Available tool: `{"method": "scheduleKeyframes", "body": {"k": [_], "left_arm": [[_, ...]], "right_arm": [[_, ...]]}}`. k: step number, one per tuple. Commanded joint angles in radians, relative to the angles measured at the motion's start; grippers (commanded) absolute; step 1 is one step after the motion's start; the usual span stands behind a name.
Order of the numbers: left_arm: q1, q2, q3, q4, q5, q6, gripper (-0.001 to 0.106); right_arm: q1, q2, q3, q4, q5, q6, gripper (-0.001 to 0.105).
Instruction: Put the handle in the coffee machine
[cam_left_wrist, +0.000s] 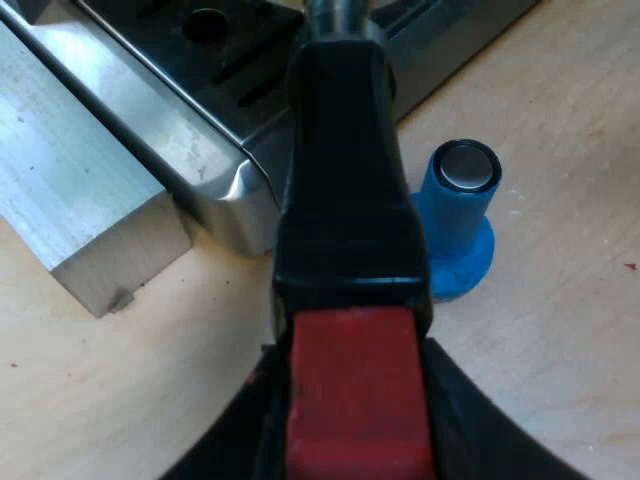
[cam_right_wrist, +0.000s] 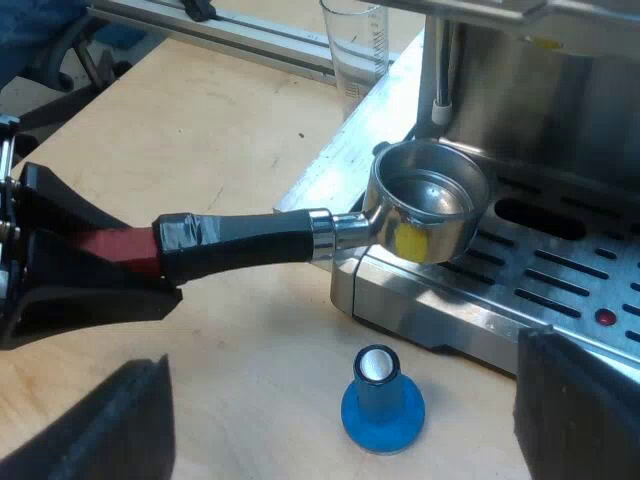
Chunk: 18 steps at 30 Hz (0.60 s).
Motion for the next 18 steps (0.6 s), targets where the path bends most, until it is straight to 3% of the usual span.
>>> {"method": "scheduleKeyframes", "body": {"k": [1, 16, 18], "left_arm": [[0.003, -0.013, -0.017, -0.028, 0.048, -0.007, 0.0], [0.003, -0.005, -0.017, -0.026, 0.051, -0.03, 0.0], [0.003, 0.013, -0.017, -0.037, 0.051, -0.03, 0.0]], "right_arm": [[0.002, -0.003, -0.002, -0.011, 0.014, -0.003, 0.071], [0.007, -0.003, -0.002, -0.011, 0.024, 0.0, 0.071], [0.007, -0.003, -0.002, -0.017, 0.052, 0.031, 0.071]]}}
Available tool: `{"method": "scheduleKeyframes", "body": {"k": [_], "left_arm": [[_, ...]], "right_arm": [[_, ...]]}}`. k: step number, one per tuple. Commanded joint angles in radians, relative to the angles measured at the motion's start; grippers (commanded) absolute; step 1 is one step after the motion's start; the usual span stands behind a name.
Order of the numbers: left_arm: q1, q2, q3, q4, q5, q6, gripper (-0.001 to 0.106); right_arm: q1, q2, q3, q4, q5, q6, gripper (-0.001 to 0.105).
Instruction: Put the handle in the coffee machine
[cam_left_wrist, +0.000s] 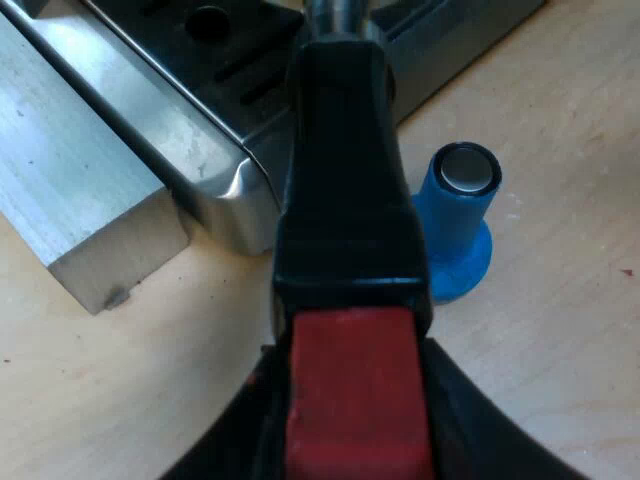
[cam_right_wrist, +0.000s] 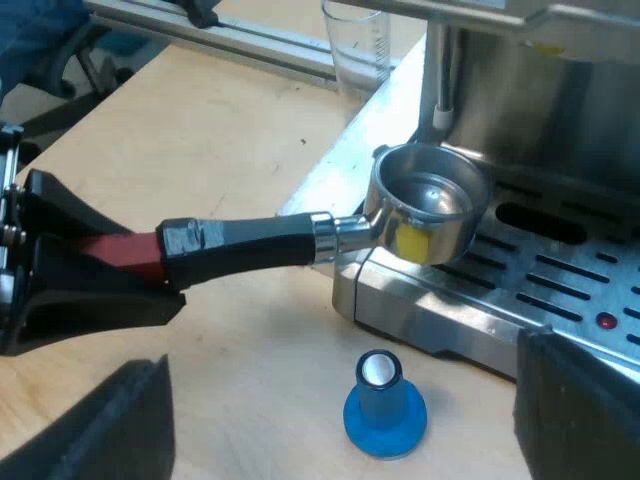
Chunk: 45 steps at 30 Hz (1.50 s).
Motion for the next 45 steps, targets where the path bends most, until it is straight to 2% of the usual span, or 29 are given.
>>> {"method": "scheduleKeyframes", "body": {"k": [1, 5, 10, 13, 15, 20, 25, 28, 32, 35, 36, 37, 45], "left_arm": [[0.003, 0.029, -0.017, -0.049, 0.051, -0.009, 0.0], [0.003, 0.063, -0.017, -0.057, 0.051, -0.009, 0.0], [0.003, 0.086, -0.017, -0.073, 0.051, -0.009, 0.0], [0.003, 0.119, -0.021, -0.087, 0.123, -0.009, 0.0], [0.003, 0.143, -0.034, -0.087, 0.192, -0.007, 0.0], [0.003, 0.192, -0.077, -0.094, 0.248, 0.0, 0.0], [0.003, 0.229, -0.091, -0.128, 0.247, 0.004, 0.0], [0.003, 0.252, -0.093, -0.132, 0.247, 0.046, 0.0], [0.003, 0.282, -0.093, -0.132, 0.257, 0.096, 0.0], [0.003, 0.299, -0.095, -0.134, 0.257, 0.142, 0.0], [0.003, 0.301, -0.096, -0.134, 0.257, 0.148, 0.0], [0.003, 0.31, -0.096, -0.141, 0.261, 0.161, 0.0], [0.003, 0.372, -0.096, -0.206, 0.261, 0.165, 0.0]], "right_arm": [[0.003, -0.003, -0.002, -0.014, 0.062, 0.037, 0.071], [0.003, -0.003, 0.026, -0.035, 0.1, 0.037, 0.071], [0.004, -0.003, 0.105, -0.164, 0.106, 0.038, 0.071], [0.004, -0.003, 0.156, -0.266, 0.151, 0.023, 0.071], [0.004, -0.003, 0.18, -0.324, 0.177, -0.019, 0.071], [0.001, 0.015, 0.185, -0.371, 0.232, -0.064, 0.071], [-0.01, 0.083, 0.185, -0.507, 0.236, -0.078, 0.071], [-0.01, 0.142, 0.185, -0.588, 0.242, -0.104, 0.071], [-0.01, 0.209, 0.185, -0.704, 0.36, -0.103, 0.071], [-0.01, 0.22, 0.185, -0.73, 0.389, -0.11, 0.071], [-0.01, 0.228, 0.185, -0.739, 0.396, -0.12, 0.071], [-0.01, 0.26, 0.185, -0.792, 0.401, -0.196, 0.071], [-0.01, 0.266, 0.185, -0.807, 0.401, -0.213, 0.071]]}}
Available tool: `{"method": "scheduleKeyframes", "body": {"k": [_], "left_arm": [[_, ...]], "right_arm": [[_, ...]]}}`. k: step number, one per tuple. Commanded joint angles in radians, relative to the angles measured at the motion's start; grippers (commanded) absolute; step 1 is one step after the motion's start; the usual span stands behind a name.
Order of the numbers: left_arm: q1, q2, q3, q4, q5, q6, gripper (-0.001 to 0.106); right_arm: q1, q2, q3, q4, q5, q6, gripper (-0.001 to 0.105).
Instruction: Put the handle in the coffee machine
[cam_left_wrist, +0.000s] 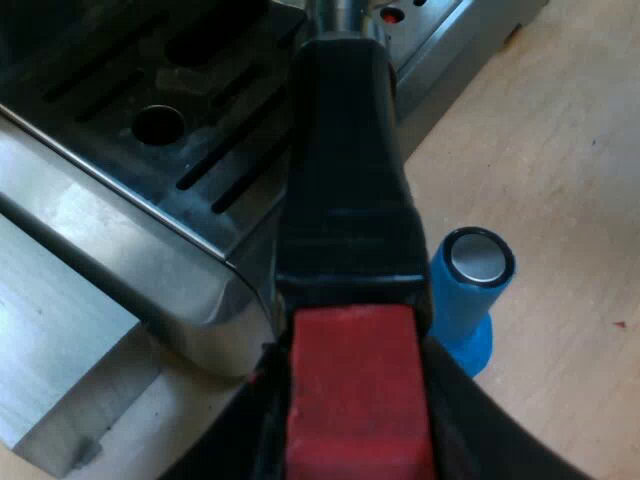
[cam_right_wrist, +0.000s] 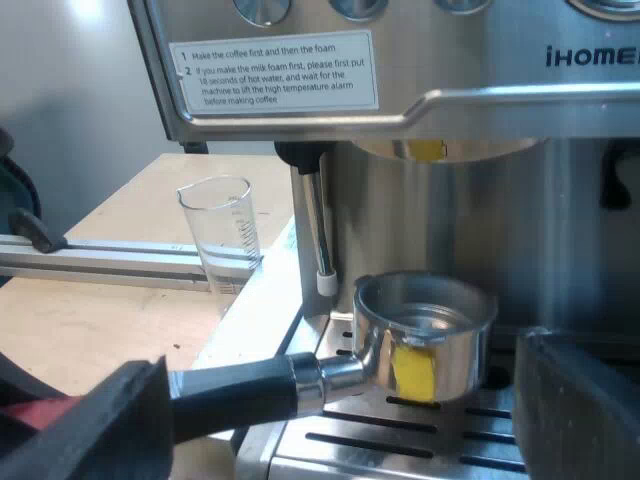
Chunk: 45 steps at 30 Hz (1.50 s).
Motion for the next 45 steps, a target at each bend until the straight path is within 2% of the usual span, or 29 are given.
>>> {"method": "scheduleKeyframes", "body": {"k": [1, 15, 21, 26, 45], "left_arm": [[0.003, 0.001, -0.015, -0.049, 0.063, 0.011, 0.0], [0.003, 0.01, -0.063, -0.062, 0.084, 0.025, 0.0], [0.003, 0.01, -0.085, -0.055, 0.13, 0.025, 0.0], [0.003, 0.01, -0.085, -0.055, 0.13, 0.048, 0.0], [0.003, 0.01, -0.085, -0.055, 0.13, 0.055, 0.0]], "right_arm": [[-0.005, -0.003, -0.001, -0.015, 0.005, -0.019, 0.071], [-0.005, -0.003, -0.001, -0.015, 0.005, -0.019, 0.071], [-0.005, -0.003, -0.001, -0.015, 0.005, -0.011, 0.071], [-0.005, -0.003, -0.001, -0.011, 0.003, -0.011, 0.071], [-0.005, -0.003, -0.001, -0.011, 0.0, -0.011, 0.071]]}}
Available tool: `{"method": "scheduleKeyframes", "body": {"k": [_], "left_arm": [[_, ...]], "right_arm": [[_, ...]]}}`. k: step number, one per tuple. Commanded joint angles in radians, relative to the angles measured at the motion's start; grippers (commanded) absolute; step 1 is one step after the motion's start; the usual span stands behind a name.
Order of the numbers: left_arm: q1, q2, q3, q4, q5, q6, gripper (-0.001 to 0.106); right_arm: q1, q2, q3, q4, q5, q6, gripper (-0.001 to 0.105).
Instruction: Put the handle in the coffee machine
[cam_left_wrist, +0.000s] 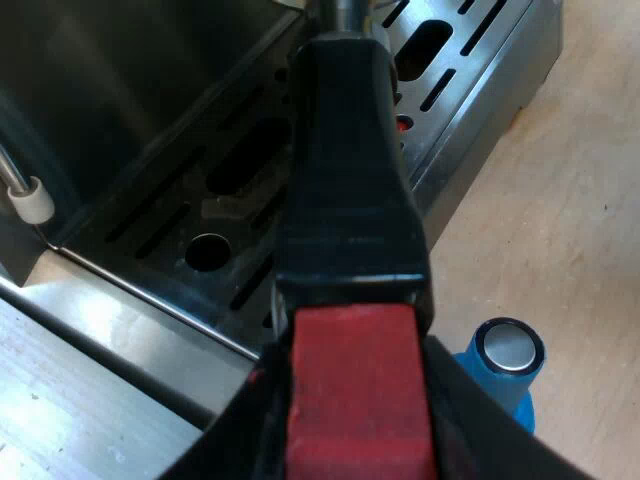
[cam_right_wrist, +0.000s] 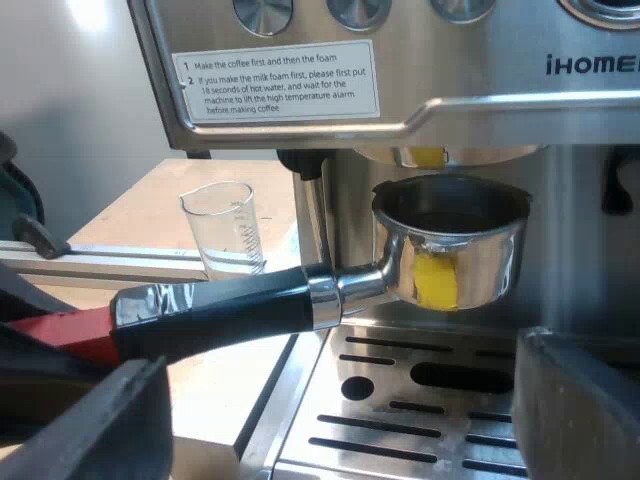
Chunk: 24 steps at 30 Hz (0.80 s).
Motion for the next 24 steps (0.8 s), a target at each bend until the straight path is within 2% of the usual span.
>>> {"method": "scheduleKeyframes", "body": {"k": [1, 14, 18, 19, 24], "left_arm": [[0.003, -0.005, -0.016, -0.02, 0.063, 0.007, 0.0], [0.003, 0.015, -0.016, -0.007, 0.063, 0.005, 0.0], [0.003, 0.019, -0.016, -0.005, 0.063, 0.005, 0.0], [0.003, 0.019, -0.016, -0.009, 0.063, 0.005, 0.0], [0.003, 0.023, -0.016, -0.012, 0.063, 0.005, 0.0]], "right_arm": [[-0.005, -0.003, -0.001, -0.005, 0.0, -0.011, 0.071], [-0.005, -0.003, -0.001, -0.005, -0.004, -0.011, 0.071], [-0.005, -0.003, -0.001, -0.005, -0.004, -0.021, 0.071], [-0.005, -0.003, -0.001, -0.007, -0.004, -0.045, 0.071], [-0.005, -0.003, -0.001, -0.007, -0.004, -0.046, 0.071]]}}
